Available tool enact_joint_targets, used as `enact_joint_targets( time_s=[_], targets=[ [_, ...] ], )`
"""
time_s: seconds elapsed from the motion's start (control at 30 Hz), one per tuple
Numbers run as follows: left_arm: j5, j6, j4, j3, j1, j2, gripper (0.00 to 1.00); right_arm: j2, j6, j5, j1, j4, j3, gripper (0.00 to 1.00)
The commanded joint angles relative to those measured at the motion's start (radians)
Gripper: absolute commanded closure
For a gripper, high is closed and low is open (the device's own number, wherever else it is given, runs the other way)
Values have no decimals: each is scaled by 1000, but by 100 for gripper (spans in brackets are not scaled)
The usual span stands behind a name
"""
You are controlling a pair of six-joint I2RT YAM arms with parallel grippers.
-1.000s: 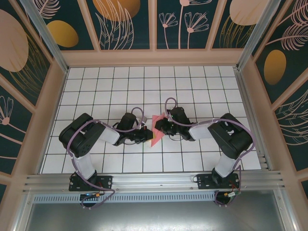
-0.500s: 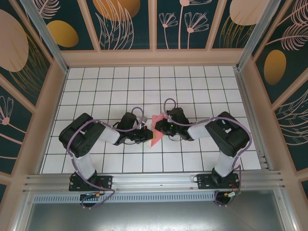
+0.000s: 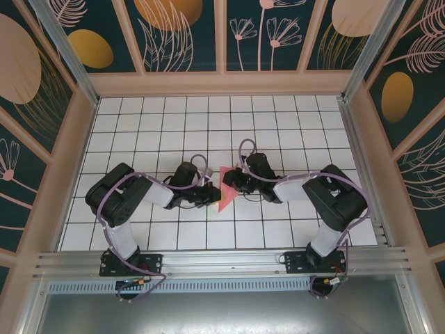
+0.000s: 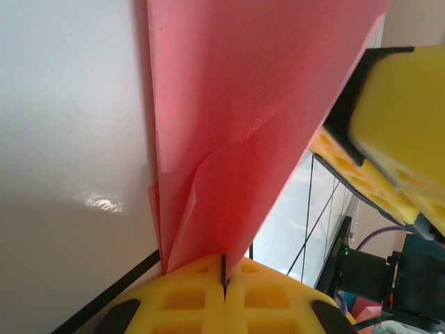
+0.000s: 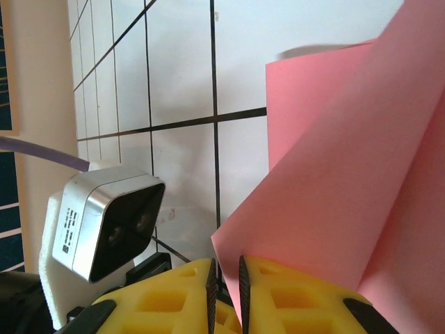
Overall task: Fold a paper plane with a square sheet of paper (pick it up from the middle)
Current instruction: Fourth fold the wing at the center of the table.
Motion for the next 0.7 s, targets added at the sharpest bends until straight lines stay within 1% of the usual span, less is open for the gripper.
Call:
enact_joint_targets(
  time_s=[0.0,0.1,0.2,0.27,0.5,0.67],
  targets=[
    [-20,21,-62,4,-2,47,99,-2,-7,-33,5,23,25,79],
    [-12,19,-61,7,-2,55,99,16,-14,-37,9,17,42,79],
    [-9,19,-63,7,-1,61,99,40,-28,22,11,-85,82,79],
    [-7,17,-66,8,-1,66,99,53,-26,58,8,-116,88,80],
    [-4,15,-71,1,0,71,99,102,-29,64,3,-116,109,80],
    [-7,21,-84,-2,1,67,99,109,-31,103,1,-152,109,80]
  ],
)
